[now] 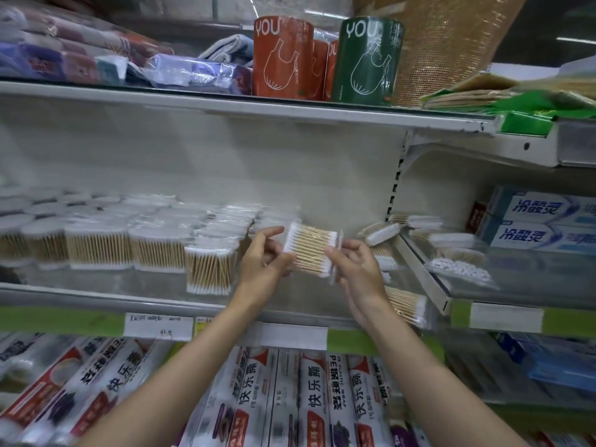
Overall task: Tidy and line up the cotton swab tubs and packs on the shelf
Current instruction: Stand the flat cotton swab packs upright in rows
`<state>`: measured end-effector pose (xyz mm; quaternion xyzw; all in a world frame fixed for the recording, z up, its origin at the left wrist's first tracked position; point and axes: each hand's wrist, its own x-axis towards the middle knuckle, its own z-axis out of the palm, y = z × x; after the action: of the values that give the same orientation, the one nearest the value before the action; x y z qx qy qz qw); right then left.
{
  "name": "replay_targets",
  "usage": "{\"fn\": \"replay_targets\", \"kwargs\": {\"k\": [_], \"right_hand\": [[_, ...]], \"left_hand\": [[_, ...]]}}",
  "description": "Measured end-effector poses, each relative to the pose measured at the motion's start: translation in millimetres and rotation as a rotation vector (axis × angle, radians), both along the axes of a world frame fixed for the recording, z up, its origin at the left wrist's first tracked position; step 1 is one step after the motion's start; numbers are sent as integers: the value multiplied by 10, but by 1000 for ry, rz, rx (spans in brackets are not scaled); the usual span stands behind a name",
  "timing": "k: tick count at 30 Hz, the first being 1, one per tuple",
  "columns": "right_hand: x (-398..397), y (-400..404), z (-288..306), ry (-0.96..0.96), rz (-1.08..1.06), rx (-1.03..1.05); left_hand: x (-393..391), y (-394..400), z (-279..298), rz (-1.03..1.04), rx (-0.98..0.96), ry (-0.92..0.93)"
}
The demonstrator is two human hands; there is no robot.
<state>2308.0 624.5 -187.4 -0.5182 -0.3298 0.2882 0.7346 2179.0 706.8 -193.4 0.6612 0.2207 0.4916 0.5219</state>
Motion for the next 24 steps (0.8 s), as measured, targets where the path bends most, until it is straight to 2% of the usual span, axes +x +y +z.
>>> {"fn": "replay_targets", "kwargs": {"k": [4, 8, 12, 16, 20, 24], "right_hand": [[20, -4, -16, 40, 45, 59], [21, -29, -36, 64, 152, 58], [-7, -52, -40, -23, 201, 2], [-5, -45, -45, -16, 170, -1], [12, -30, -55, -28, 146, -10], [7, -26, -85, -88, 166, 17]], "left_hand": [[23, -39, 8, -38, -6, 76], [22, -69, 13, -103, -22, 26], [0, -124, 19, -142, 36, 58], [12, -180, -5, 42, 229, 179], [3, -178, -40, 245, 386, 120], [9, -141, -55, 208, 424, 176]]}}
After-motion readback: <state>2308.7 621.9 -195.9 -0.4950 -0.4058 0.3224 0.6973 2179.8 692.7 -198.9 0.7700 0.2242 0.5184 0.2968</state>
